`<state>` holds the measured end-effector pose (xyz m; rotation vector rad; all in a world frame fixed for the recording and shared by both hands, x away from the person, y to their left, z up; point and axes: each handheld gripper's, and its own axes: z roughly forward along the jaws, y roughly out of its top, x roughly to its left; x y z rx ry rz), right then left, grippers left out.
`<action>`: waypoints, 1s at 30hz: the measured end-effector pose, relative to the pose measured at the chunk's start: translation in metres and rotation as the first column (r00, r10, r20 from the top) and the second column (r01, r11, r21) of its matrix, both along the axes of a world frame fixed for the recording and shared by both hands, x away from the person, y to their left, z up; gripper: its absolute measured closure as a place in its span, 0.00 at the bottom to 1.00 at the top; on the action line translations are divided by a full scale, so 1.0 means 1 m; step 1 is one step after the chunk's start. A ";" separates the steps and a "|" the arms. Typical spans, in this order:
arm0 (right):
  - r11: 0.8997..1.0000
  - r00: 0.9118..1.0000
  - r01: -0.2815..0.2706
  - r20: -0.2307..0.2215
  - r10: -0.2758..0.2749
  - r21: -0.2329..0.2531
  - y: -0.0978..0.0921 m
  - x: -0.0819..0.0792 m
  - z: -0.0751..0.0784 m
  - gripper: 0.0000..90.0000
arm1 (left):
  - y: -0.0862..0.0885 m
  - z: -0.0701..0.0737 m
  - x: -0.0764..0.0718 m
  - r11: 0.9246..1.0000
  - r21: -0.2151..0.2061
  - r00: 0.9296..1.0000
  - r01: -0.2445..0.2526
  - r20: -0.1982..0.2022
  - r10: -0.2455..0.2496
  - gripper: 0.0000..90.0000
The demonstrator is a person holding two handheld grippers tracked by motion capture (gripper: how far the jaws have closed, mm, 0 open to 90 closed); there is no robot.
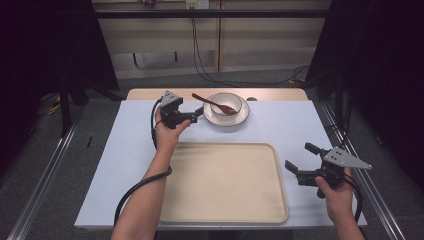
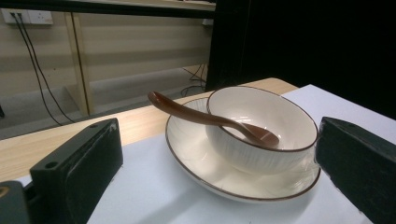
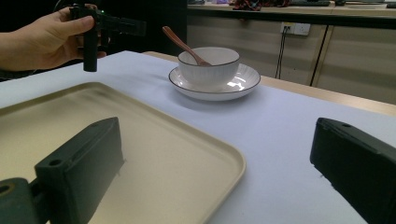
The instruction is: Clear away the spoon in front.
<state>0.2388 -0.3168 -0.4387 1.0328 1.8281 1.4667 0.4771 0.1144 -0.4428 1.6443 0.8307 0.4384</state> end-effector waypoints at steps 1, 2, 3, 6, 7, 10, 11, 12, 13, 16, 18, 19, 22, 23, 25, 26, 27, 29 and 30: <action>1.000 1.000 0.004 0.001 -0.004 0.004 0.000 0.000 0.000 0.02 | 0.000 0.000 0.002 1.000 -0.005 1.000 0.007 -0.003 -0.007 0.01; 1.000 1.000 0.004 -0.002 -0.004 0.003 0.000 0.000 0.000 0.02 | -0.002 0.001 0.002 1.000 0.000 1.000 -0.002 -0.007 0.002 0.01; 1.000 1.000 0.003 0.000 -0.003 -0.004 -0.001 0.000 0.000 0.02 | -0.003 0.002 0.003 1.000 -0.004 1.000 -0.005 -0.010 0.005 0.01; 1.000 1.000 0.005 0.002 -0.005 -0.009 -0.001 0.001 -0.001 0.02 | -0.006 0.002 0.007 1.000 -0.009 1.000 0.003 0.001 -0.003 0.01; 1.000 1.000 0.001 0.000 -0.001 -0.003 -0.001 0.001 -0.001 0.02 | -0.007 0.003 0.007 1.000 -0.004 1.000 -0.001 -0.007 0.001 0.01; 1.000 1.000 0.001 0.003 -0.001 -0.002 0.000 0.001 -0.001 0.02 | -0.009 0.002 0.009 1.000 0.002 1.000 -0.001 0.001 0.001 0.01; 1.000 1.000 -0.003 0.002 0.003 -0.003 0.000 0.001 -0.001 0.02 | -0.009 0.002 0.009 1.000 0.002 1.000 -0.001 0.001 0.001 0.01; 1.000 1.000 -0.010 0.002 0.010 -0.004 0.000 0.001 -0.001 0.02 | -0.009 0.001 0.011 1.000 0.009 1.000 -0.019 -0.007 0.019 0.02; 1.000 1.000 -0.008 -0.003 0.008 0.002 0.001 0.001 -0.001 0.02 | -0.008 0.001 0.012 1.000 0.009 1.000 -0.016 -0.010 0.016 0.02; 1.000 1.000 -0.006 0.001 0.006 -0.005 0.001 0.002 -0.001 0.02 | -0.007 -0.001 0.014 0.999 0.020 0.999 -0.027 -0.024 0.028 0.05; 1.000 1.000 -0.002 -0.001 0.002 -0.007 0.001 0.001 -0.001 0.02 | -0.007 -0.002 0.015 0.999 0.018 0.999 -0.036 -0.030 0.037 0.07; 1.000 1.000 0.001 0.000 -0.001 -0.007 0.001 0.001 -0.001 0.02 | -0.007 -0.002 0.015 0.999 0.018 0.999 -0.036 -0.030 0.037 0.08; 1.000 1.000 0.001 0.002 -0.001 -0.007 0.002 0.001 -0.001 0.02 | -0.006 -0.004 0.018 0.999 0.002 0.998 -0.051 -0.039 0.051 0.11; 1.000 1.000 -0.003 0.001 0.003 -0.008 0.001 0.002 -0.001 0.02 | -0.007 -0.004 0.018 0.998 0.007 0.997 -0.062 -0.047 0.062 0.12; 1.000 1.000 -0.001 -0.001 0.001 -0.005 0.002 0.002 -0.001 0.02 | -0.008 -0.006 0.021 0.998 -0.007 0.997 -0.056 -0.053 0.055 0.12; 1.000 1.000 -0.001 -0.001 0.001 -0.004 0.002 0.002 -0.001 0.02 | -0.009 -0.006 0.021 0.998 0.003 0.996 -0.066 -0.060 0.066 0.13; 1.000 1.000 -0.002 0.002 0.002 -0.006 0.002 0.002 -0.001 0.02 | -0.010 -0.006 0.023 0.998 0.007 0.996 -0.065 -0.061 0.065 0.13; 1.000 1.000 -0.002 0.003 0.002 -0.004 0.002 0.002 -0.001 0.02 | -0.013 -0.007 0.024 0.997 -0.015 0.995 -0.072 -0.068 0.071 0.15; 1.000 1.000 0.001 0.003 -0.001 -0.004 0.002 0.002 -0.001 0.02 | -0.014 -0.007 0.025 0.997 -0.007 0.995 -0.074 -0.070 0.073 0.16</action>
